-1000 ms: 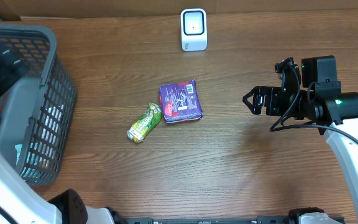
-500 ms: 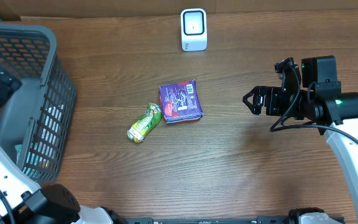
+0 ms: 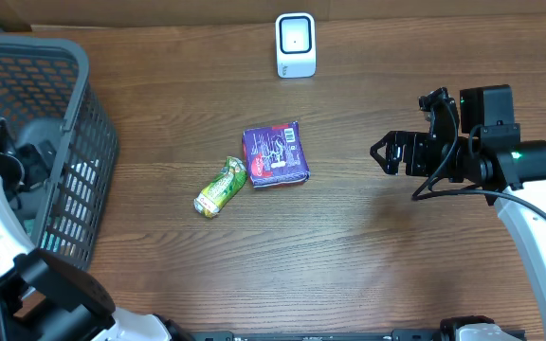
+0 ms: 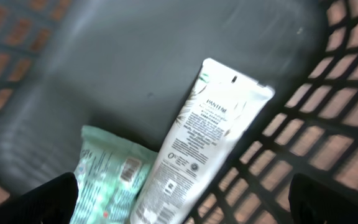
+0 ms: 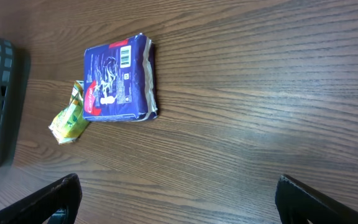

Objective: Scan the item barcode
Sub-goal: 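Reach the left gripper into the basket and grasp the white tube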

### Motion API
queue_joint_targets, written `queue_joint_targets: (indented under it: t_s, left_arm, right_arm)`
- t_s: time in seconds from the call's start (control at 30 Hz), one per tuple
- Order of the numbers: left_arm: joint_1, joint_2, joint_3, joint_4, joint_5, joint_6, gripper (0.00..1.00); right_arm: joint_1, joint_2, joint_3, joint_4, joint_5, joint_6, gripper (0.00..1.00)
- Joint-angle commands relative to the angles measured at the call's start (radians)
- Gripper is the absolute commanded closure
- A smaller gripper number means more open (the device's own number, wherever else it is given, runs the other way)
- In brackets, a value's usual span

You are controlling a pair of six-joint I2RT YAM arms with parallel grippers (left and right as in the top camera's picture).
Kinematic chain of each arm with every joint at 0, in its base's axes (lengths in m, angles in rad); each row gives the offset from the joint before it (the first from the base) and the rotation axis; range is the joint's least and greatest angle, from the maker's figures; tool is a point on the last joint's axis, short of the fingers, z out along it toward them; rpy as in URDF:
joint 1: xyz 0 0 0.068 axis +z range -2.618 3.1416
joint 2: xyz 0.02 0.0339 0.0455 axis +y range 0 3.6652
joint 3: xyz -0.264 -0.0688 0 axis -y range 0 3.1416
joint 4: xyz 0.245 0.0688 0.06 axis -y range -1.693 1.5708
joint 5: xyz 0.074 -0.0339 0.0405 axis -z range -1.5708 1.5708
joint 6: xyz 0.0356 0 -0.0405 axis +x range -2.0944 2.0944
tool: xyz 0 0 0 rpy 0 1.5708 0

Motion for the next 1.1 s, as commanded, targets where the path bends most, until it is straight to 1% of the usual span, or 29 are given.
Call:
queue_joint_targets:
  t_s: [0.0,0.17,0.3,0.4,0.47,0.53,0.63,0.73,0.77,0.83,0.87,0.9,0.97,1.0,1.07]
  left_arm:
    - [-0.006,0.023,-0.051,0.037,-0.004,0.127,0.00]
    - [-0.006,0.065,-0.080,0.098,-0.004,0.222,0.04]
    - [-0.006,0.138,-0.089,0.120,-0.004,0.283,0.06]
    - [-0.006,0.202,-0.089,0.130,-0.003,0.283,0.05]
    - [-0.006,0.246,-0.089,0.130,-0.004,0.283,0.06]
    - [-0.006,0.285,-0.089,0.133,-0.003,0.283,0.09]
    - [-0.008,0.327,-0.089,0.142,-0.003,0.288,0.11]
    - [-0.008,0.351,-0.089,0.149,0.000,0.310,0.18]
    - [-0.008,0.356,-0.089,0.155,0.001,0.309,0.23]
    - [-0.008,0.359,-0.089,0.170,0.000,0.310,0.48]
    - [-0.008,0.359,-0.089,0.173,0.000,0.310,0.51]
    - [-0.008,0.359,-0.089,0.180,0.000,0.310,0.59]
    - [-0.010,0.358,-0.089,0.190,0.000,0.309,0.82]
    - [-0.010,0.358,-0.089,0.192,0.000,0.309,0.96]
    - [-0.010,0.358,-0.084,0.192,0.000,0.305,0.96]
  right_arm:
    - [0.008,-0.003,0.008,0.006,0.006,-0.001,0.00]
    - [0.008,-0.003,0.008,0.006,0.006,-0.001,0.00]
    - [0.008,-0.003,0.008,0.006,0.006,-0.001,0.00]
    - [0.008,-0.003,0.008,0.006,0.006,-0.001,0.00]
    - [0.008,-0.003,0.008,0.006,0.006,-0.001,0.00]
    - [0.008,-0.003,0.008,0.006,0.006,-0.001,0.00]
    - [0.008,-0.003,0.008,0.006,0.006,-0.001,0.00]
    - [0.008,-0.003,0.008,0.005,0.006,-0.001,0.00]
    - [0.008,-0.003,0.008,0.006,0.006,-0.001,0.00]
    - [0.008,-0.003,0.008,0.006,0.006,-0.001,0.00]
    - [0.008,-0.003,0.008,0.006,0.006,-0.001,0.00]
    - [0.008,-0.003,0.008,0.006,0.006,-0.001,0.00]
    - [0.008,-0.003,0.008,0.006,0.006,-0.001,0.00]
    - [0.008,-0.003,0.008,0.006,0.006,-0.001,0.00]
    - [0.008,-0.003,0.008,0.006,0.006,-0.001,0.00]
